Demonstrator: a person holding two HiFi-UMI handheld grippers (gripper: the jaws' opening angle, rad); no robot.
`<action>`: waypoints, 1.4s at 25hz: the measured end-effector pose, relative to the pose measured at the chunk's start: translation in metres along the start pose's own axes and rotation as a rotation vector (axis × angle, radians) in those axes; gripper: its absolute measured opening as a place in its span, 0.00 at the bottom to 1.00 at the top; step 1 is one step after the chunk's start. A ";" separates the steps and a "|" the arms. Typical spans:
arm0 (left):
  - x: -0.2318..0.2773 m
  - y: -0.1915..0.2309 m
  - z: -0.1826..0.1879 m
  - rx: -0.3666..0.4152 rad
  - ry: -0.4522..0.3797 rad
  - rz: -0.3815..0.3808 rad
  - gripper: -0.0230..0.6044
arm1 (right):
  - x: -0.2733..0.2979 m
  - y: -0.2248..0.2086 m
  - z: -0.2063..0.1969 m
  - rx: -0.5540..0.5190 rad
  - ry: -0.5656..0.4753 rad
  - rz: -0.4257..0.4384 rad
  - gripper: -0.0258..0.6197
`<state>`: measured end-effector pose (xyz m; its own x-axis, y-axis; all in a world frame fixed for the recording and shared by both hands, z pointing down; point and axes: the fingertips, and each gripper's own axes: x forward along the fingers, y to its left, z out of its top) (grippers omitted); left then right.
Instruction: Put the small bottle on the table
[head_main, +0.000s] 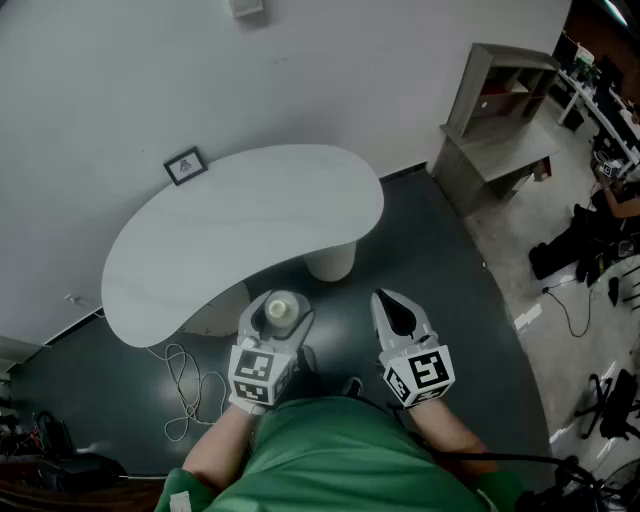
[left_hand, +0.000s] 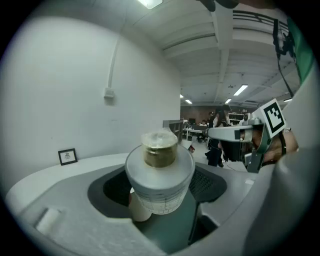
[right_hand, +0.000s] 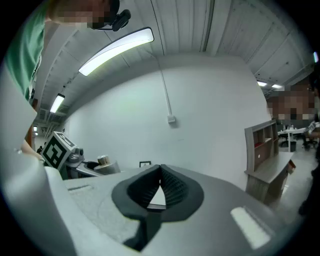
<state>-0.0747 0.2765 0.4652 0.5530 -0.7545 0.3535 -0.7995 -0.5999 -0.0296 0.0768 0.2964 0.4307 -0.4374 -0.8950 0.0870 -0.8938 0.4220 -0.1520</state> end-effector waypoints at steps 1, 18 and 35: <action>-0.003 -0.008 0.005 0.003 -0.012 -0.012 0.58 | -0.005 0.001 0.002 -0.002 -0.002 -0.002 0.04; -0.029 -0.008 0.013 0.018 -0.043 0.021 0.58 | -0.011 0.001 0.004 0.023 -0.017 0.010 0.04; 0.048 0.094 0.011 0.002 -0.031 -0.062 0.58 | 0.092 -0.024 0.004 0.005 0.054 -0.114 0.04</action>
<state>-0.1202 0.1810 0.4690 0.6086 -0.7235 0.3258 -0.7630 -0.6463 -0.0100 0.0585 0.2037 0.4384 -0.3379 -0.9281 0.1567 -0.9375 0.3172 -0.1428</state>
